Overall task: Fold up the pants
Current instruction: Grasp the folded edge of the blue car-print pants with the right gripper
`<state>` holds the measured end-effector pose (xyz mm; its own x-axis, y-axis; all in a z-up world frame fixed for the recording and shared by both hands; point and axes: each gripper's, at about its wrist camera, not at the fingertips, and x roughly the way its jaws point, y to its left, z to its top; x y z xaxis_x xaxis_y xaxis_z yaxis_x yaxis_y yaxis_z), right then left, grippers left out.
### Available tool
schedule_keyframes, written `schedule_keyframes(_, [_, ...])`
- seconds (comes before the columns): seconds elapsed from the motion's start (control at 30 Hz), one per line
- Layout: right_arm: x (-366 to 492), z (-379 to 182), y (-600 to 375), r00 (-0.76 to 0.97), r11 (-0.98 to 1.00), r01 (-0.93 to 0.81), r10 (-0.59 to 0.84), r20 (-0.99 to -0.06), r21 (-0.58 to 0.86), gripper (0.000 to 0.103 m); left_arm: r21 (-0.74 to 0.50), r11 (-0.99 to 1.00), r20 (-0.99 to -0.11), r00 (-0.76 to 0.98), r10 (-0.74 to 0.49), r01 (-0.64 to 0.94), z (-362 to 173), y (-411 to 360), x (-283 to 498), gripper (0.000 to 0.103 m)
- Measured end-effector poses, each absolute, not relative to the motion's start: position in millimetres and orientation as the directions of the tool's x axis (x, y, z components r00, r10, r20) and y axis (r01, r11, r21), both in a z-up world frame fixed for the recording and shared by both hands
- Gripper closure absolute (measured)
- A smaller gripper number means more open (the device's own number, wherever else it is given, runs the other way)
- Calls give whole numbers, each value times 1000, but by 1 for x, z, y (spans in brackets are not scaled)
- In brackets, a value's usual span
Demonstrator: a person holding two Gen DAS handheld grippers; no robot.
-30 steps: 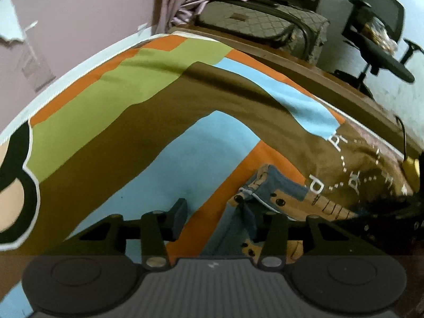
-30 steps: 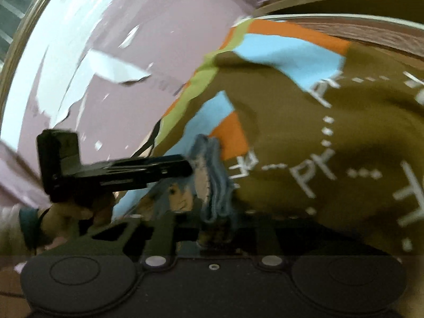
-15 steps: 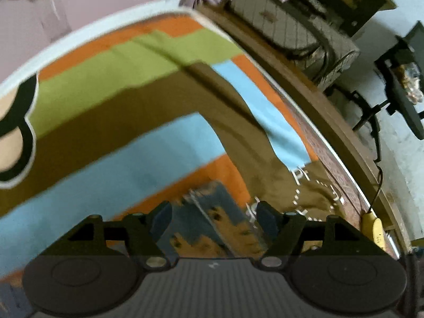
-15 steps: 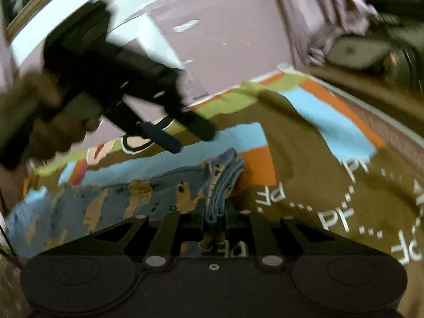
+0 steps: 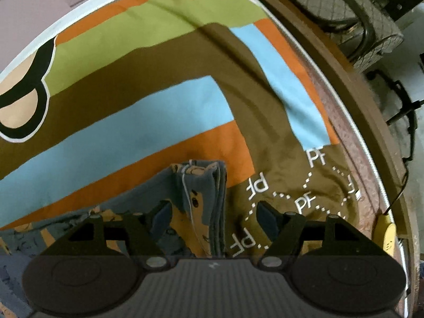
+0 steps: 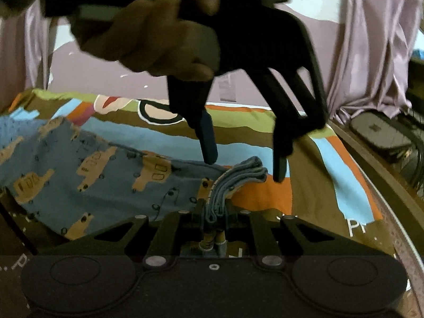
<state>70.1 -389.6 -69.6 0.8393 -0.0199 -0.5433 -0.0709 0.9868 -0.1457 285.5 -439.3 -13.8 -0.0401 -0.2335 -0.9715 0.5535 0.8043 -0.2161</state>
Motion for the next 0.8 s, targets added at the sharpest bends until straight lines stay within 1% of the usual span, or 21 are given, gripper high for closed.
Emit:
schedule_keyframes(0.07, [69, -70, -385, 841, 981, -82, -26, -541, -174, 89, -190, 805, -977, -24, -213, 562, -14, -441, 283, 32])
schedule_keyframes(0.1, [68, -70, -383, 841, 979, -86, -28, -540, -185, 89, -173, 805, -979, -11, -202, 567, -15, -441, 282, 38])
schedule_keyframes(0.13, [68, -70, -381, 842, 977, -91, -29, -539, -195, 89, -159, 806, -982, -4, -191, 570, -16, -441, 281, 47])
schedule_keyframes(0.17, [67, -70, -379, 843, 974, -95, -31, -538, -205, 89, -149, 807, -983, 0, -182, 572, -17, -440, 282, 52])
schedule_keyframes(0.2, [66, -69, -377, 844, 972, -99, -31, -536, -212, 89, -141, 809, -985, 1, -172, 571, -19, -438, 282, 61])
schedule_keyframes(0.23, [65, -68, -375, 845, 970, -104, -31, -533, -221, 89, -137, 814, -986, 1, -166, 565, -20, -436, 283, 67])
schedule_keyframes(0.27, [65, -68, -373, 846, 968, -108, -30, -532, -226, 89, -146, 823, -985, 0, -174, 549, -21, -431, 285, 70])
schedule_keyframes(0.33, [64, -67, -371, 846, 967, -111, -28, -532, -228, 89, -170, 838, -980, -4, -197, 519, -19, -420, 289, 79])
schedule_keyframes(0.43, [63, -65, -368, 849, 968, -112, -25, -528, -225, 89, -232, 843, -966, -10, -260, 485, -12, -398, 294, 83])
schedule_keyframes(0.5, [61, -61, -366, 853, 969, -115, -16, -521, -217, 89, -298, 843, -946, -23, -322, 448, -6, -379, 299, 87])
schedule_keyframes(0.63, [59, -48, -356, 862, 975, -134, 27, -506, -177, 89, -398, 818, -903, -16, -430, 415, 6, -337, 304, 88])
schedule_keyframes(0.8, [61, -30, -330, 858, 972, -215, 139, -495, -99, 89, -432, 792, -871, 28, -491, 432, 25, -278, 303, 88])
